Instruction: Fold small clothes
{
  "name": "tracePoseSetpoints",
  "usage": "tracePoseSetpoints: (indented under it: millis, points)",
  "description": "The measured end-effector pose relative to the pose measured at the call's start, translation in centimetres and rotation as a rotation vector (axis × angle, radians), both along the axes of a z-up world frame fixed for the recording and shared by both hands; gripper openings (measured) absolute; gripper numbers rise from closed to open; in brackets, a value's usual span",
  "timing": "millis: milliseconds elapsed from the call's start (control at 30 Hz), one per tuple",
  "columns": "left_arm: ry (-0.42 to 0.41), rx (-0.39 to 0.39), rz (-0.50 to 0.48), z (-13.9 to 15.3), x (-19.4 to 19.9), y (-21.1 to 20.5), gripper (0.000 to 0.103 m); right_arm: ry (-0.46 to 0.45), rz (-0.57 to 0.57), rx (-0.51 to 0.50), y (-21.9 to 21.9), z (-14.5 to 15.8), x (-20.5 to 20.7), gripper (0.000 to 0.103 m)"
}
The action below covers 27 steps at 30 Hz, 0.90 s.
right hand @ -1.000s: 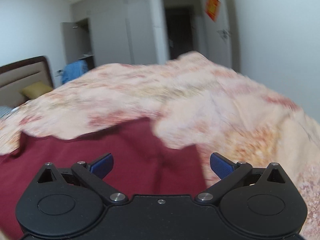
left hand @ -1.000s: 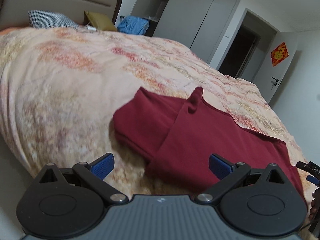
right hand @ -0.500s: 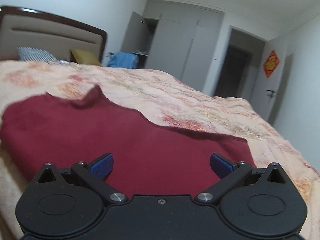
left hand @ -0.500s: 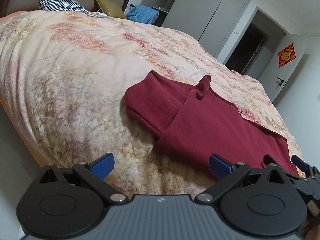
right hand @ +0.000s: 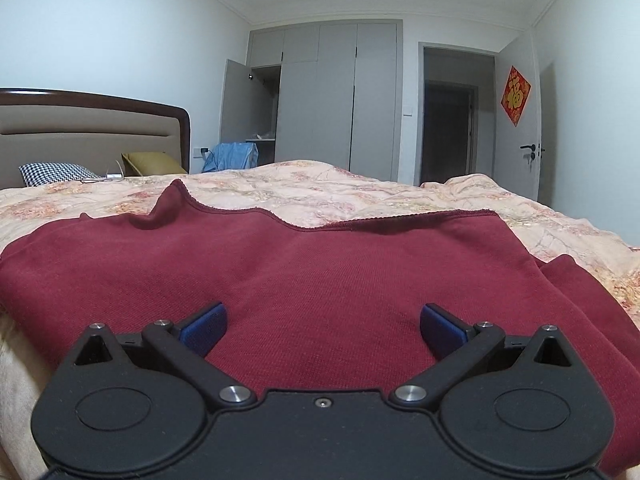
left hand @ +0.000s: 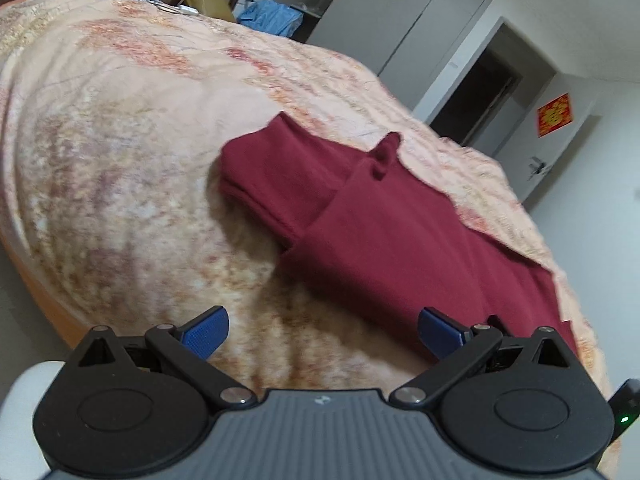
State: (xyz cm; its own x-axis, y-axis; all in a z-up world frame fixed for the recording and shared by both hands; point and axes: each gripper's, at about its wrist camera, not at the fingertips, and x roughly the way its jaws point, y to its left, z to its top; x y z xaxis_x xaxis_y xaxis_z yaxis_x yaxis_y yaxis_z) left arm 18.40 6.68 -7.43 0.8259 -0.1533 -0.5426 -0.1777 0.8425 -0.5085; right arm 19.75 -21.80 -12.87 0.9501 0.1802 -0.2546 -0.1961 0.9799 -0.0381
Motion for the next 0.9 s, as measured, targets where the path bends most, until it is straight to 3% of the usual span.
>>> tracePoseSetpoints:
  millis: [100,300,600,733,900]
  points:
    - [-0.033,-0.042,-0.03,0.0,0.3,-0.3,0.103,-0.007,-0.001,0.003,-0.1,0.0,-0.2,0.103]
    - [-0.058,-0.2,-0.111,-0.3,2.5,-0.8,0.103,-0.009,-0.001,0.007,-0.1,-0.1,-0.5,0.103]
    - [-0.068,-0.225,0.052,-1.5,6.4,0.0,0.103,-0.021,-0.004,0.007,0.0,-0.2,-0.6,0.103]
    - [-0.117,-0.196,0.051,-2.2,5.8,-0.4,0.103,-0.028,-0.008,0.007,0.0,-0.3,-0.8,0.103]
    - [-0.114,-0.166,0.042,-1.9,5.9,-0.6,0.103,-0.029,-0.009,0.007,0.1,-0.3,-0.8,0.103]
